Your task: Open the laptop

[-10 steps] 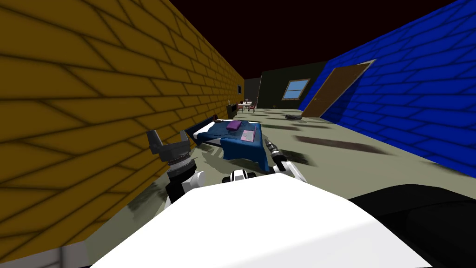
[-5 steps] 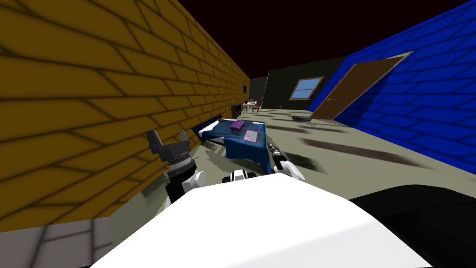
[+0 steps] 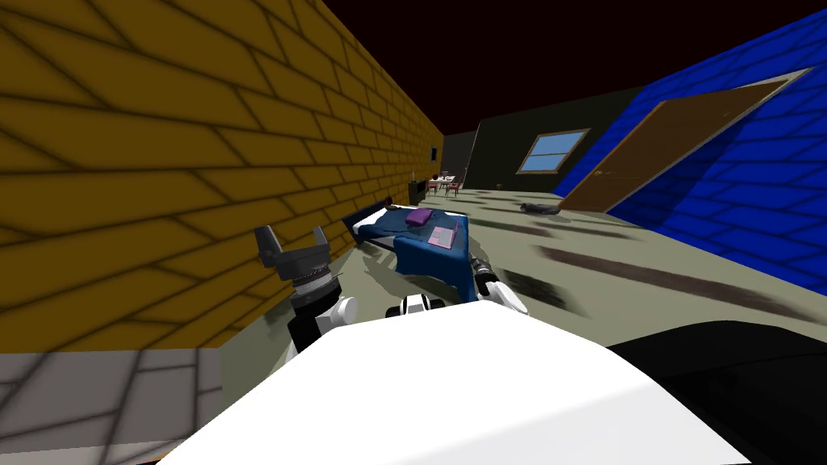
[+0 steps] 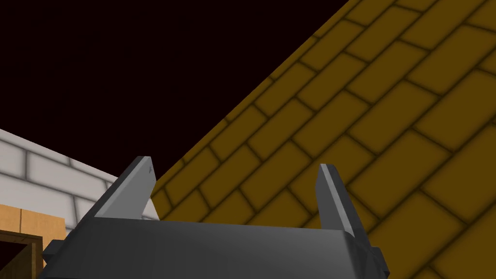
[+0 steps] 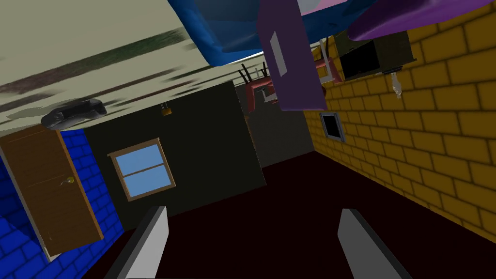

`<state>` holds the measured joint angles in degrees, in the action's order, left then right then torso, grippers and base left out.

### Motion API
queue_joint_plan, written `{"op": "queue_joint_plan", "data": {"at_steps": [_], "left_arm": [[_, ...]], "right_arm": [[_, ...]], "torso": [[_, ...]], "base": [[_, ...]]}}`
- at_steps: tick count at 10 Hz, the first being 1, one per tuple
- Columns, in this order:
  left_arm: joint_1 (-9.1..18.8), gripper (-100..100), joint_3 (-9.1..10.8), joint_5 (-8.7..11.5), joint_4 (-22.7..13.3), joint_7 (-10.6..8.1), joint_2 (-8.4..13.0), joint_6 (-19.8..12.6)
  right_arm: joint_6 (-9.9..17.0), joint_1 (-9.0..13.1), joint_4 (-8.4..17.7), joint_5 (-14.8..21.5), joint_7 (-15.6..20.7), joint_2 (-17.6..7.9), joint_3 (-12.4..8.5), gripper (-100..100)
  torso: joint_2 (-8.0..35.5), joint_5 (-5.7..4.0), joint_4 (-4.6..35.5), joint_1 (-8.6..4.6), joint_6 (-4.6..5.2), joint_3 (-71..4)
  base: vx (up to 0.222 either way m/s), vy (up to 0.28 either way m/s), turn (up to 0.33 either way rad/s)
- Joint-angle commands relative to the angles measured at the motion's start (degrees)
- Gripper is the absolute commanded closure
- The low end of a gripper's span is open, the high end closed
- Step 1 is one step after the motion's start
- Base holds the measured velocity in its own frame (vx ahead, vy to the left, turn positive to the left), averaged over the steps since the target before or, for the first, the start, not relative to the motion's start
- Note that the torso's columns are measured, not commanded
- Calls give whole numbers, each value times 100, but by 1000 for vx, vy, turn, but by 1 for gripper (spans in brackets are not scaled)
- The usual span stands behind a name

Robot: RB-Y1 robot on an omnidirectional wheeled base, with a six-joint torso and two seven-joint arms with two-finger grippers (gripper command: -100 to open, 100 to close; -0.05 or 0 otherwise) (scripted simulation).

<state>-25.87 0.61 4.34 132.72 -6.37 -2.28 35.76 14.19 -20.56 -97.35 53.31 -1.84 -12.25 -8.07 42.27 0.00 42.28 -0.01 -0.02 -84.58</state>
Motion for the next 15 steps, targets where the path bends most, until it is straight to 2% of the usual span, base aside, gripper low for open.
{"op": "queue_joint_plan", "data": {"at_steps": [1,5,6,7,8,9,10,11,12,13,15], "left_arm": [[-1,0,0,0,0,0,0,0],[-1,0,1,0,0,0,0,0],[0,0,0,0,0,0,0,0],[-1,0,1,0,0,0,0,0],[-1,0,1,0,0,0,0,0],[0,0,0,0,0,0,0,0],[-1,0,1,0,0,0,0,0],[0,0,0,0,0,0,0,0],[-1,0,1,0,0,0,0,0],[-2,0,1,0,0,0,0,0],[-1,0,1,0,0,0,0,0]], "right_arm": [[398,98,410,500,-71,-13,-38,-100],[1011,249,1099,1147,-170,-83,-101,-100],[1128,249,1216,1154,-170,-83,-101,-100],[1128,249,1259,1287,-170,-83,-101,-100],[1410,328,1480,1453,-216,-119,-128,-100],[1418,328,1585,1559,-216,-119,-128,-100],[1656,407,1763,1757,-260,-157,-153,-100],[1700,407,1945,1920,-260,-157,-153,-100],[1700,407,1996,1920,-260,-157,-153,-100],[1973,488,2190,2116,-301,-196,-175,-100],[1973,488,2363,2221,-301,-196,-175,-100]], "torso": [[1,0,0,1,4,0],[2,0,0,0,6,0],[1,1,1,0,-1,0],[1,0,0,1,4,1],[5,1,1,3,5,2],[2,1,1,3,-3,1],[0,0,0,-1,4,0],[-2,-1,0,-2,-2,-2],[1,0,-1,-2,6,-1],[5,0,1,1,6,3],[1,0,0,0,4,0]], "base": [[11,-9,287],[18,-15,205],[21,-18,171],[11,-9,-9],[17,-7,274],[21,-19,171],[27,-21,290],[26,-23,159],[15,-15,-36],[21,-25,254],[21,-19,92]]}}
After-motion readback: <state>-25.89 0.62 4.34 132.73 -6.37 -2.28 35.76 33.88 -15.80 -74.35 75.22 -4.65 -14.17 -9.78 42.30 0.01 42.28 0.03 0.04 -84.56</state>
